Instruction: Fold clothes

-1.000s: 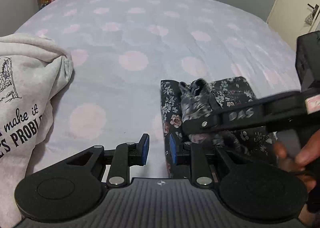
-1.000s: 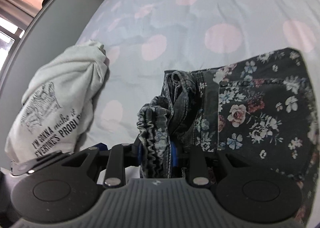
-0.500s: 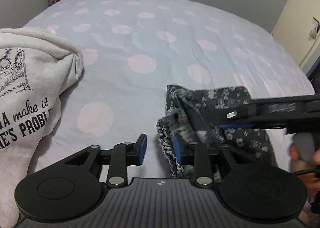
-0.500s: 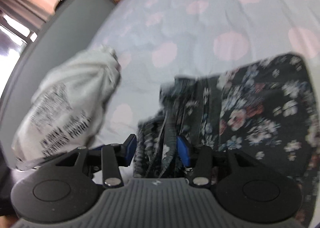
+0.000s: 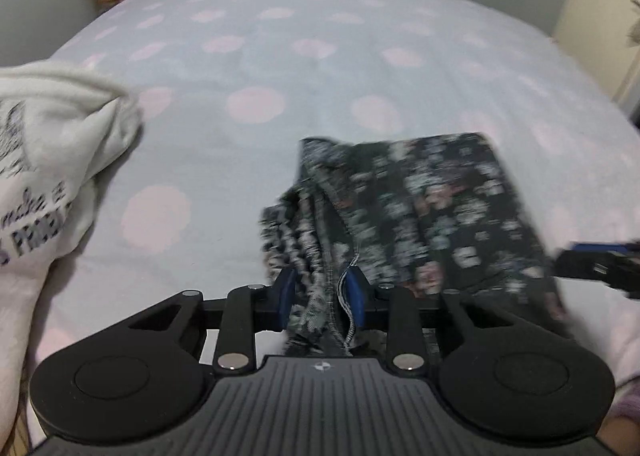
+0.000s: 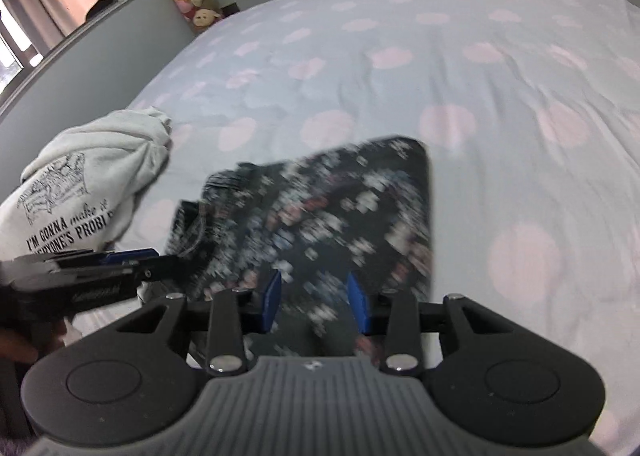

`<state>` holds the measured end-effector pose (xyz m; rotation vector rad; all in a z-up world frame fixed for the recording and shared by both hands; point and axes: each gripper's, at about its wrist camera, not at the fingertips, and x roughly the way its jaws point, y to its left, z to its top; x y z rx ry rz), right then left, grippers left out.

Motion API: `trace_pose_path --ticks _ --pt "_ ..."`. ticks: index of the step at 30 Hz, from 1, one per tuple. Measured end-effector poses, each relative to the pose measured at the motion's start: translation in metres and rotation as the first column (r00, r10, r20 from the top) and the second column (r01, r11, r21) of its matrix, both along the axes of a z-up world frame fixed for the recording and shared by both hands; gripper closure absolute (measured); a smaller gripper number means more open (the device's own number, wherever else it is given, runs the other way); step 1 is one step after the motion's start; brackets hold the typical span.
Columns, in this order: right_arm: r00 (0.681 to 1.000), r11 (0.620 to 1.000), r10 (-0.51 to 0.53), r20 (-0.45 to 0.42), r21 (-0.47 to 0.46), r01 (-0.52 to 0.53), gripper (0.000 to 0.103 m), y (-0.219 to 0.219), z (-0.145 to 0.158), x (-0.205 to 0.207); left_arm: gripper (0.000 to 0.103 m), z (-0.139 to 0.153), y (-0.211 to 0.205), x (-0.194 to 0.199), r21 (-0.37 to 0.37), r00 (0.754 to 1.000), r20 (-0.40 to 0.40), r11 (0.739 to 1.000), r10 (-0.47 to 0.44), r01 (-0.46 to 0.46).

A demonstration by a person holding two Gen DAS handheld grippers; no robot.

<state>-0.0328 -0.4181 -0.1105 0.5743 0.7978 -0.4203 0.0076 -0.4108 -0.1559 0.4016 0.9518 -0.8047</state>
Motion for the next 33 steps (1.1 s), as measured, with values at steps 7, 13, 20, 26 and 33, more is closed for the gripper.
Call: trace_pose_path --ticks 7,13,20,26,33 --pt "0.994 0.998 -0.052 -0.091 0.022 0.055 0.062 -0.011 -0.028 -0.023 0.067 -0.027 0.005 0.014 0.051 0.996 -0.043 0.995 0.083 -0.081" --pt "0.994 0.997 -0.07 -0.089 0.031 0.073 0.052 -0.019 -0.026 -0.026 0.054 -0.01 0.02 0.022 -0.049 0.988 -0.087 0.99 0.126 -0.131" --pt "0.995 0.995 -0.092 -0.047 0.032 0.093 0.043 -0.03 -0.015 -0.029 0.042 -0.005 0.021 0.039 -0.118 0.982 -0.126 0.981 0.139 -0.154" --pt "0.995 0.997 -0.077 -0.056 0.026 0.078 0.041 -0.032 -0.016 -0.021 0.042 -0.018 0.023 0.044 -0.104 0.976 -0.159 0.981 0.149 -0.167" --pt "0.996 0.998 -0.06 -0.06 0.024 0.062 0.04 -0.035 -0.018 -0.015 0.042 -0.023 0.037 0.058 -0.167 0.955 -0.247 0.964 0.163 -0.208"
